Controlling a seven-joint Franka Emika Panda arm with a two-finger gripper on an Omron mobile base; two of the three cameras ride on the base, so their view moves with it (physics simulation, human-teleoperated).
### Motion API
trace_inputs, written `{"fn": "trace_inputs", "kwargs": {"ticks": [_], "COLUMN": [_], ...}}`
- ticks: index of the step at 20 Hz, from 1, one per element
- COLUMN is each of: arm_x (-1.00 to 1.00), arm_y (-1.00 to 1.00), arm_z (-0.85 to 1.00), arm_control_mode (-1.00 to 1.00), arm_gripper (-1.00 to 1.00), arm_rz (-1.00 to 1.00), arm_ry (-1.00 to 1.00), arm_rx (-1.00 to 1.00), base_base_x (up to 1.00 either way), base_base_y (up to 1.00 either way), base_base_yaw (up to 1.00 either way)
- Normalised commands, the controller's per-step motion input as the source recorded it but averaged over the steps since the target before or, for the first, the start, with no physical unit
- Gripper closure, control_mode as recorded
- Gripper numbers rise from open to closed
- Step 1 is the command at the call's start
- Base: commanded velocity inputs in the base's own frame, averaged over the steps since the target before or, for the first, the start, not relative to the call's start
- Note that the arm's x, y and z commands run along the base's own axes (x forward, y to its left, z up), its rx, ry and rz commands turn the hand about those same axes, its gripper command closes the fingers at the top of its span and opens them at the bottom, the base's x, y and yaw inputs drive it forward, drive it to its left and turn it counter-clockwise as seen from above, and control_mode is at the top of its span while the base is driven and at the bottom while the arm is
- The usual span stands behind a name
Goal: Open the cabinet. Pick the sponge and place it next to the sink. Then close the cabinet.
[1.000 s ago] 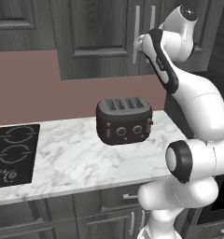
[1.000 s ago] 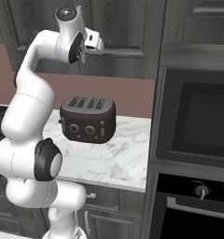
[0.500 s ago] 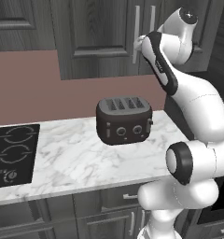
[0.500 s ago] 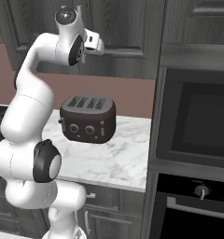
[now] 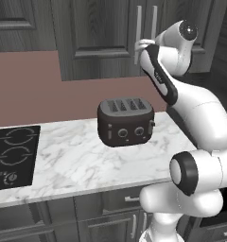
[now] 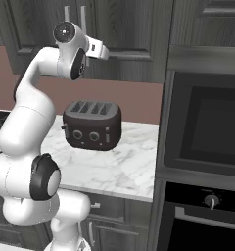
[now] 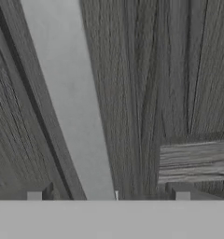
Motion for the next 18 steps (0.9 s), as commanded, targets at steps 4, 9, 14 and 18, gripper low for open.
{"fn": "trace_inputs", "kwargs": {"ticks": [4,9,14,18], "arm_x": [0.62,0.50,0.09,0.00], "arm_y": [0.00,0.04,0.01,0.00], "arm_z": [-0.23,-0.21,-0.02,0.00], "arm_control_mode": [-1.00,-1.00,-1.00,-1.00], "arm_gripper": [-1.00,-1.00,-1.00,1.00], "arm_rz": [-0.02,-0.02,0.00,0.00], "arm_ry": [-0.08,-0.05,0.00,0.00], "arm_rx": [0.00,0.00,0.00,0.00], "base_base_x": [0.00,0.00,0.00,0.00], "base_base_y": [0.00,0.00,0.00,0.00], "base_base_yaw": [0.00,0.00,0.00,0.00]}}
